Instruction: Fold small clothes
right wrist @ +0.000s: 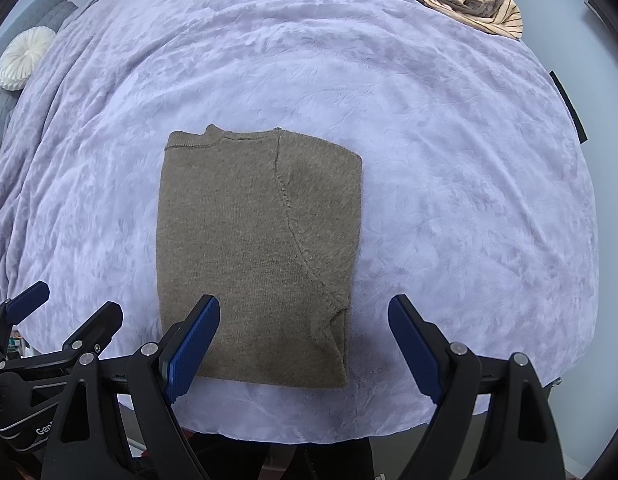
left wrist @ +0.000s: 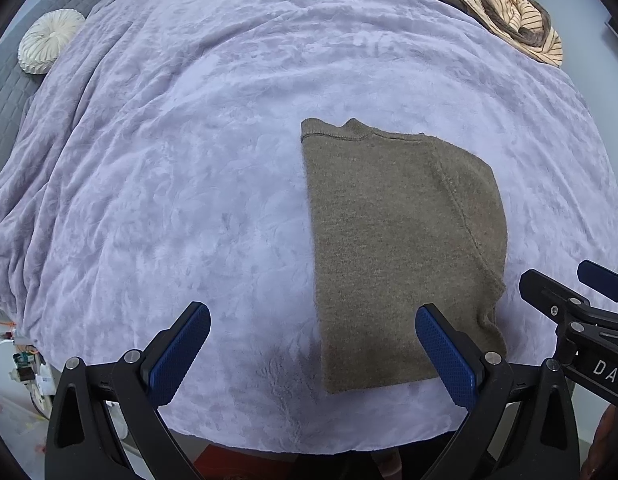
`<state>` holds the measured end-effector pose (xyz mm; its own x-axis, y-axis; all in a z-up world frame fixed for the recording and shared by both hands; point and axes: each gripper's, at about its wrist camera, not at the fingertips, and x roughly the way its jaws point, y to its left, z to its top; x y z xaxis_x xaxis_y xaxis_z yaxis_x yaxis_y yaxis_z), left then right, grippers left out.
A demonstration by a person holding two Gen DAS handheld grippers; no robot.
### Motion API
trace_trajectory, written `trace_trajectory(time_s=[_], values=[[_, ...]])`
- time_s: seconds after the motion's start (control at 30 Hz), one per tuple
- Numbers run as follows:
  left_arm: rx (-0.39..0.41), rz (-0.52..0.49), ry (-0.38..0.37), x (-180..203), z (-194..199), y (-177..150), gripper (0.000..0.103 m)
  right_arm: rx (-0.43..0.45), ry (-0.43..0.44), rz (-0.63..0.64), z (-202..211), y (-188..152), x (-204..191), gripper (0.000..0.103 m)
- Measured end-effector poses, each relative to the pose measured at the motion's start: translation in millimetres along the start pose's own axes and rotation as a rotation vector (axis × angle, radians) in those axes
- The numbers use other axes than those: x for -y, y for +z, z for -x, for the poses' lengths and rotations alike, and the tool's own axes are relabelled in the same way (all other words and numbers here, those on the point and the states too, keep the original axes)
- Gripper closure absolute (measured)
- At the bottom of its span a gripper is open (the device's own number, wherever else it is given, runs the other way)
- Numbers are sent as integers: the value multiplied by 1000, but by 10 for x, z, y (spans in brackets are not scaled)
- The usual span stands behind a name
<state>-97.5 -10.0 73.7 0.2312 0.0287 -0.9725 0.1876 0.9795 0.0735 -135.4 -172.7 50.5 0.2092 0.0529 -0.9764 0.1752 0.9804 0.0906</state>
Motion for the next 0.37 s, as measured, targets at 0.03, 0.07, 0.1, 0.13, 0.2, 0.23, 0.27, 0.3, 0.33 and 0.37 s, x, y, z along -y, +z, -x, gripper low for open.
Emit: trace_trajectory(time_s=[0.03, 0.07, 0.1, 0.13, 0.2, 0.23, 0.27, 0.3, 0.33, 0.37], values=[[1, 4, -3, -5, -2, 2, 0, -1, -1, 0, -2, 2, -8, 15], [-3, 5, -5, -5, -10, 5, 0, -1, -2, 1, -4, 2, -10, 15], [-8, 6, -8, -7, -22, 10, 0, -1, -1, 0, -5, 2, -9, 15], [-10, 4, -9, -8, -29, 11, 0, -1, -1, -1, -6, 2, -1, 15], [-5, -6, -3, -2, -33, 11, 0, -1, -3, -1, -5, 4, -7, 15], [-1, -15, 0, 11, -28, 6, 0, -1, -5, -2, -9, 5, 3, 15], [1, -23, 2, 20, -24, 6, 0, -2, -7, -3, -15, 10, 8, 15], [1, -26, 1, 23, -24, 1, 0, -3, -8, -3, -16, 16, 11, 15], [0, -26, -5, 24, -22, 0, 0, -3, -9, -4, -18, 25, 11, 15], [0, -24, -7, 22, -21, 1, 0, -3, -9, -5, -18, 28, 16, 15]])
